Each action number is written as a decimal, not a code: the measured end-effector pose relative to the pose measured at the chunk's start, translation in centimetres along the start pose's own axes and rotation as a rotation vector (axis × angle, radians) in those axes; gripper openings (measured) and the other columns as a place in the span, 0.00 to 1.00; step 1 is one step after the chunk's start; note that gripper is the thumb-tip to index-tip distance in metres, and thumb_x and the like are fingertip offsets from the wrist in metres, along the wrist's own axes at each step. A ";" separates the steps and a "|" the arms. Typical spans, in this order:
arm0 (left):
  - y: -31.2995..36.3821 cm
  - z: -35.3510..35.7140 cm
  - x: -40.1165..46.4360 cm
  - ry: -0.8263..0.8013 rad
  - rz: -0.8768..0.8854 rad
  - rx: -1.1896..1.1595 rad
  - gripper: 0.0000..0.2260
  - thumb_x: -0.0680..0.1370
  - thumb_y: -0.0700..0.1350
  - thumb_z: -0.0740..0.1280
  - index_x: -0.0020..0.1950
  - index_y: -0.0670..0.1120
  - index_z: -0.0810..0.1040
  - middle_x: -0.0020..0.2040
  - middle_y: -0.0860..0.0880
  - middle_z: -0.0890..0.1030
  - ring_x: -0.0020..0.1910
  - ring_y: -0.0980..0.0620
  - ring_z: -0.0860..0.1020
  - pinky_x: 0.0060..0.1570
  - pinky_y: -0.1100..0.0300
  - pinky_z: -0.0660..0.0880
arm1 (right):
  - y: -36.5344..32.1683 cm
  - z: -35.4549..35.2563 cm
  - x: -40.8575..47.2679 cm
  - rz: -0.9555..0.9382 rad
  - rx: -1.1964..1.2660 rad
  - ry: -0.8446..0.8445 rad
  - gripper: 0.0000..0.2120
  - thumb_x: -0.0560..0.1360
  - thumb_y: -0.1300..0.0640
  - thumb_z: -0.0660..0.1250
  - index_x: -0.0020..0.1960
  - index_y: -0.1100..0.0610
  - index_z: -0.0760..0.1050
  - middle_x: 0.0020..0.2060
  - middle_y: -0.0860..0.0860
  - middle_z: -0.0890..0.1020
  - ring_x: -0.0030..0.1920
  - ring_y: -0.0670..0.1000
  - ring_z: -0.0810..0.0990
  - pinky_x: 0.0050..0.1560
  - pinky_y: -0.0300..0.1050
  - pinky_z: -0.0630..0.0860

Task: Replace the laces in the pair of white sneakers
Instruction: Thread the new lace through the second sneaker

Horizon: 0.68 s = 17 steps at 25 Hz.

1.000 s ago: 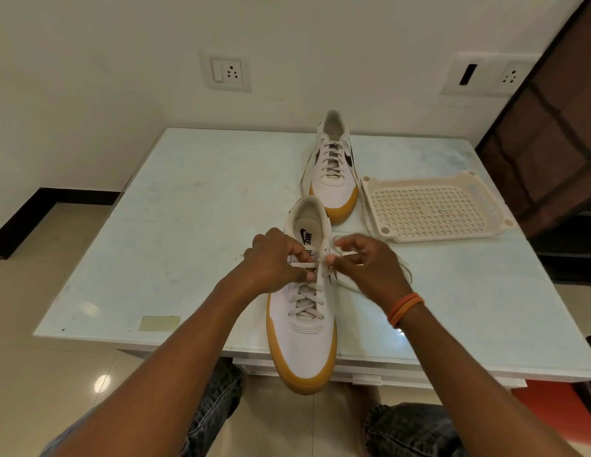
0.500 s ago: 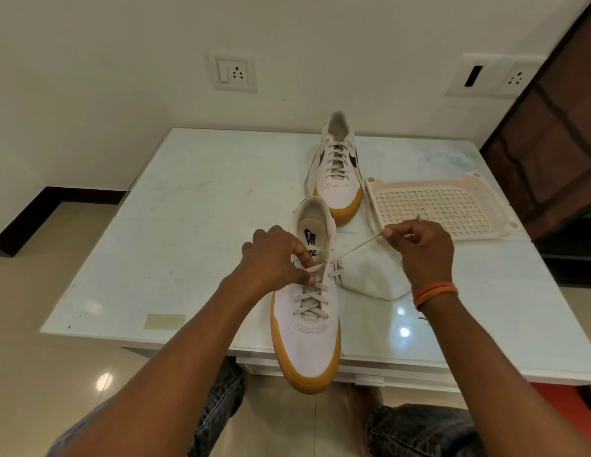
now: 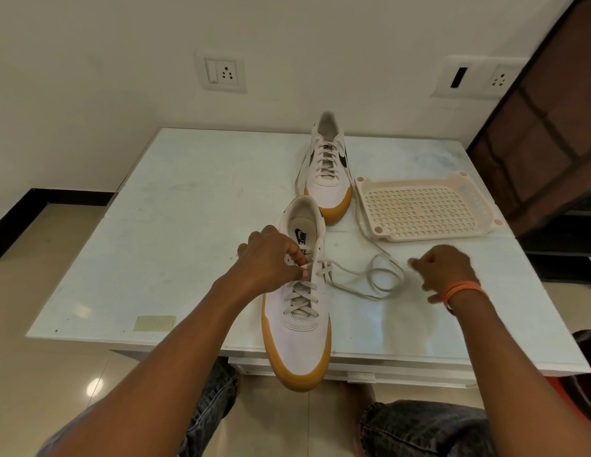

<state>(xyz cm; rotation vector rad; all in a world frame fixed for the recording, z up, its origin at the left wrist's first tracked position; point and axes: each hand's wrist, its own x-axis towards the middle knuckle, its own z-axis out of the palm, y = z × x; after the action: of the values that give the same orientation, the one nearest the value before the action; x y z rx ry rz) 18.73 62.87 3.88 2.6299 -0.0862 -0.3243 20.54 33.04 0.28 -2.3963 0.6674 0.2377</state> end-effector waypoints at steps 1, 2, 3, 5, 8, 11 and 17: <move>0.0 0.0 0.0 0.001 0.000 0.004 0.11 0.68 0.58 0.76 0.48 0.59 0.84 0.52 0.51 0.73 0.55 0.48 0.71 0.55 0.48 0.71 | 0.0 0.8 -0.1 0.020 -0.088 -0.085 0.16 0.73 0.47 0.71 0.43 0.61 0.77 0.37 0.59 0.82 0.34 0.59 0.84 0.35 0.56 0.83; 0.0 0.1 0.0 0.006 0.002 0.008 0.10 0.69 0.58 0.76 0.48 0.59 0.84 0.52 0.51 0.73 0.55 0.48 0.71 0.55 0.49 0.71 | -0.2 1.6 -0.2 0.009 -0.190 -0.129 0.18 0.72 0.45 0.71 0.45 0.61 0.76 0.40 0.59 0.81 0.37 0.59 0.83 0.39 0.55 0.83; 0.0 0.1 0.0 0.010 0.003 0.011 0.10 0.69 0.59 0.75 0.48 0.59 0.84 0.52 0.51 0.73 0.55 0.48 0.71 0.54 0.49 0.70 | -0.2 2.4 -0.2 -0.025 -0.300 -0.132 0.18 0.73 0.45 0.70 0.47 0.61 0.75 0.43 0.58 0.81 0.41 0.60 0.82 0.43 0.53 0.81; 0.1 0.2 0.0 0.017 0.004 0.013 0.10 0.69 0.59 0.75 0.48 0.59 0.84 0.53 0.51 0.74 0.55 0.49 0.72 0.54 0.50 0.70 | -0.3 3.3 0.0 -0.076 -0.388 -0.097 0.15 0.75 0.49 0.69 0.51 0.61 0.76 0.47 0.59 0.80 0.46 0.61 0.81 0.47 0.51 0.78; -0.1 0.4 0.2 0.022 0.009 -0.002 0.09 0.69 0.60 0.74 0.46 0.59 0.84 0.53 0.51 0.76 0.54 0.49 0.73 0.53 0.50 0.70 | -0.6 2.3 0.0 0.022 0.111 -0.085 0.08 0.75 0.58 0.69 0.43 0.64 0.78 0.41 0.64 0.83 0.40 0.61 0.83 0.43 0.56 0.82; -0.2 0.4 0.3 0.018 0.006 -0.001 0.08 0.71 0.59 0.73 0.46 0.59 0.84 0.54 0.52 0.77 0.55 0.50 0.74 0.52 0.51 0.67 | -1.6 -1.3 -0.9 0.050 0.803 0.095 0.04 0.72 0.65 0.68 0.42 0.67 0.77 0.37 0.63 0.82 0.33 0.54 0.82 0.40 0.50 0.81; -0.3 0.5 0.4 0.014 -0.009 0.004 0.08 0.72 0.59 0.72 0.46 0.58 0.84 0.55 0.53 0.77 0.55 0.50 0.75 0.53 0.50 0.65 | 0.0 -5.3 -2.6 0.054 1.043 0.093 0.06 0.71 0.65 0.73 0.45 0.61 0.77 0.41 0.59 0.84 0.36 0.52 0.85 0.38 0.44 0.83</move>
<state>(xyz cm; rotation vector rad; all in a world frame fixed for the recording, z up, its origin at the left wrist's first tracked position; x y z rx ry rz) 19.03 62.83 3.25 2.6368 -0.0711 -0.3093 18.34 30.82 5.27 -1.3918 0.6690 -0.1774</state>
